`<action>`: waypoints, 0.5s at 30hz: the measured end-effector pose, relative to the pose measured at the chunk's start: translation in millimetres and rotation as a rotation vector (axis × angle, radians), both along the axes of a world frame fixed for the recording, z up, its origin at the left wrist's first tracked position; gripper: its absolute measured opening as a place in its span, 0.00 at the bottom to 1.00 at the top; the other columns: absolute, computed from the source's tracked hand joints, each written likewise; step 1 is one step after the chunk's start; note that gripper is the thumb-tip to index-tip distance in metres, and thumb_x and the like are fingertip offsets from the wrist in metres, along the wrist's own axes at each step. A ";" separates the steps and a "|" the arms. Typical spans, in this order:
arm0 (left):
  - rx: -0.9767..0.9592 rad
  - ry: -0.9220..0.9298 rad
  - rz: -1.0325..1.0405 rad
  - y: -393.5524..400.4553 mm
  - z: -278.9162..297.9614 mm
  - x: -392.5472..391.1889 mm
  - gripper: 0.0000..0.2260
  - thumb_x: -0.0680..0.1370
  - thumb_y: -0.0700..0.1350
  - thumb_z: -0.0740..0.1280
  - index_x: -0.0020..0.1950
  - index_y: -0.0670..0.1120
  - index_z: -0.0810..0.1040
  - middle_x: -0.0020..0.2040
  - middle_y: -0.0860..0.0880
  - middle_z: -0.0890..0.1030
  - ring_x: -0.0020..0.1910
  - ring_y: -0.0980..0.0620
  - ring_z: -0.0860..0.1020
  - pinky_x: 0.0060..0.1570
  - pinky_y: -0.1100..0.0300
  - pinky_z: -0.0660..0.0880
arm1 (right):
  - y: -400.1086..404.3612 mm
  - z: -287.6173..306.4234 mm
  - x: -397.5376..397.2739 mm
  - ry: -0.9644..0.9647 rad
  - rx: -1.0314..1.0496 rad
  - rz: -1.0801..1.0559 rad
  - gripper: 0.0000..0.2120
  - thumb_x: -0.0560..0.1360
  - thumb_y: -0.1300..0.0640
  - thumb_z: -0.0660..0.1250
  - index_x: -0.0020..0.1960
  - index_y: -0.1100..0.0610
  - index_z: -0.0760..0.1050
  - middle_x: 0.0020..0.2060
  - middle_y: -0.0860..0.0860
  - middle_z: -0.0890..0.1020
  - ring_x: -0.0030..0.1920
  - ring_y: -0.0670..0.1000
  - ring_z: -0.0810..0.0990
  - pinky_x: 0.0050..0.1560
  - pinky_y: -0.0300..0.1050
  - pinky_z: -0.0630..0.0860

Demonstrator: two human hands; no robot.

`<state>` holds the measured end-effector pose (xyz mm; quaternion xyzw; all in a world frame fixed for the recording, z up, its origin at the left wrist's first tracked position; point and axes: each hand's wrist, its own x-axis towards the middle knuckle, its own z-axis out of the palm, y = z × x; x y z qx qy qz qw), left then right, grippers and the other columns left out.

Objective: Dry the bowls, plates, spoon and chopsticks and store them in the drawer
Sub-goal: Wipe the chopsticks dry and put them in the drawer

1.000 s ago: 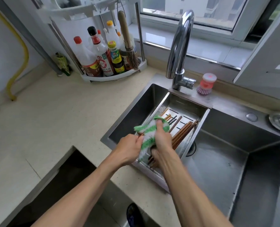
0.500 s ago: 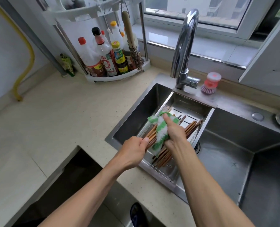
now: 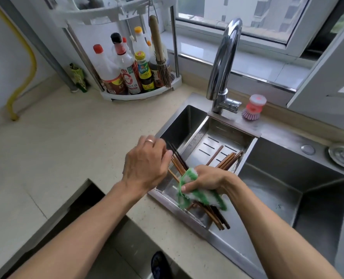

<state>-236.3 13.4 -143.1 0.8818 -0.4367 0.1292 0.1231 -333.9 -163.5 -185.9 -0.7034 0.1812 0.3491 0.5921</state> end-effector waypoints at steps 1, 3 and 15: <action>0.052 -0.099 -0.100 -7.9 0.6 4.0 0.11 0.80 0.50 0.60 0.50 0.46 0.78 0.45 0.47 0.79 0.47 0.45 0.77 0.45 0.50 0.74 | 1.3 5.7 2.1 -0.003 -0.075 0.092 0.08 0.73 0.54 0.75 0.49 0.57 0.81 0.44 0.53 0.86 0.42 0.53 0.84 0.46 0.48 0.81; 0.389 -0.071 -0.312 -21.5 1.5 8.9 0.16 0.83 0.53 0.55 0.60 0.47 0.77 0.55 0.46 0.80 0.59 0.44 0.77 0.63 0.47 0.66 | 4.1 14.3 6.1 -0.039 -0.169 0.205 0.05 0.73 0.53 0.75 0.44 0.53 0.81 0.40 0.48 0.85 0.39 0.49 0.84 0.43 0.44 0.79; 0.652 0.740 -0.192 -2.8 -14.9 2.3 0.16 0.84 0.58 0.57 0.43 0.51 0.74 0.36 0.52 0.76 0.33 0.54 0.72 0.34 0.57 0.67 | -3.6 14.8 8.5 -0.213 -0.353 0.349 0.07 0.71 0.53 0.77 0.47 0.48 0.81 0.47 0.47 0.85 0.47 0.48 0.82 0.54 0.46 0.79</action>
